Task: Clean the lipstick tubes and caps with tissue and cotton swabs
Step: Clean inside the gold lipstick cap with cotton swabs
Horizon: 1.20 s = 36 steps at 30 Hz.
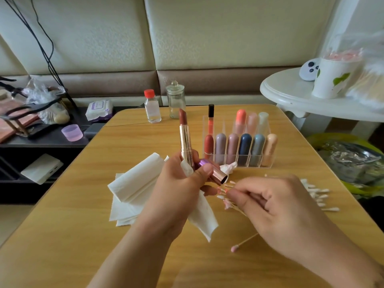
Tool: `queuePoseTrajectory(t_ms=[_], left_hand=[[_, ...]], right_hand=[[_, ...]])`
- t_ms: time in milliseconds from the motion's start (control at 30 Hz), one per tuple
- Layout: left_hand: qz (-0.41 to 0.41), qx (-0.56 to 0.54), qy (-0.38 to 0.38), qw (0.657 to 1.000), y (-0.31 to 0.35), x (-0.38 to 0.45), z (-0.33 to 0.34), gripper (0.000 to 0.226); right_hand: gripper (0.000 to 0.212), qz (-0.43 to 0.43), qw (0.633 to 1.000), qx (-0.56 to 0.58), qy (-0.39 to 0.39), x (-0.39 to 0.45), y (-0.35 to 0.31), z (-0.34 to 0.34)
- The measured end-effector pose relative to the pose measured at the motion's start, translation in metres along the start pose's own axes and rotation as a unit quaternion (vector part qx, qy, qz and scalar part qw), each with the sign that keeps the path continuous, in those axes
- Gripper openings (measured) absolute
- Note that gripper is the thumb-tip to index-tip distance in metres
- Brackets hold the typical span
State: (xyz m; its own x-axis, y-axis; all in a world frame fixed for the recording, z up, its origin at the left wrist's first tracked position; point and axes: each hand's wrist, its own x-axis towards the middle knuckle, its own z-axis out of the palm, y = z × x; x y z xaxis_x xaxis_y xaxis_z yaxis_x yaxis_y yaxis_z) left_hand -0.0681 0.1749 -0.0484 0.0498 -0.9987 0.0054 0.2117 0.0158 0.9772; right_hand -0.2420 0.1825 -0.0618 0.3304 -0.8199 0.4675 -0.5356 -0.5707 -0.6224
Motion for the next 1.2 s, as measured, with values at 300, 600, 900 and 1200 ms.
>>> queuePoseTrajectory(t_ms=[300, 600, 900, 1200], left_hand=[[0.03, -0.018, -0.015, 0.999, -0.002, 0.001, 0.001, 0.015], [0.03, -0.007, -0.023, 0.999, -0.002, -0.001, 0.004, 0.017], [0.054, -0.013, 0.007, 0.998, -0.001, -0.001, 0.006, 0.02], [0.064, 0.013, 0.005, 0.998, -0.003, -0.001, 0.006, 0.017]], right_hand=[[0.035, 0.047, 0.996, 0.078, -0.023, 0.001, -0.002, -0.003], [0.028, 0.09, 0.991, 0.096, -0.026, 0.002, -0.005, -0.002], [0.026, 0.121, 0.99, 0.074, 0.029, 0.002, -0.002, 0.004], [0.026, 0.087, 0.991, 0.086, 0.045, 0.001, -0.004, 0.005]])
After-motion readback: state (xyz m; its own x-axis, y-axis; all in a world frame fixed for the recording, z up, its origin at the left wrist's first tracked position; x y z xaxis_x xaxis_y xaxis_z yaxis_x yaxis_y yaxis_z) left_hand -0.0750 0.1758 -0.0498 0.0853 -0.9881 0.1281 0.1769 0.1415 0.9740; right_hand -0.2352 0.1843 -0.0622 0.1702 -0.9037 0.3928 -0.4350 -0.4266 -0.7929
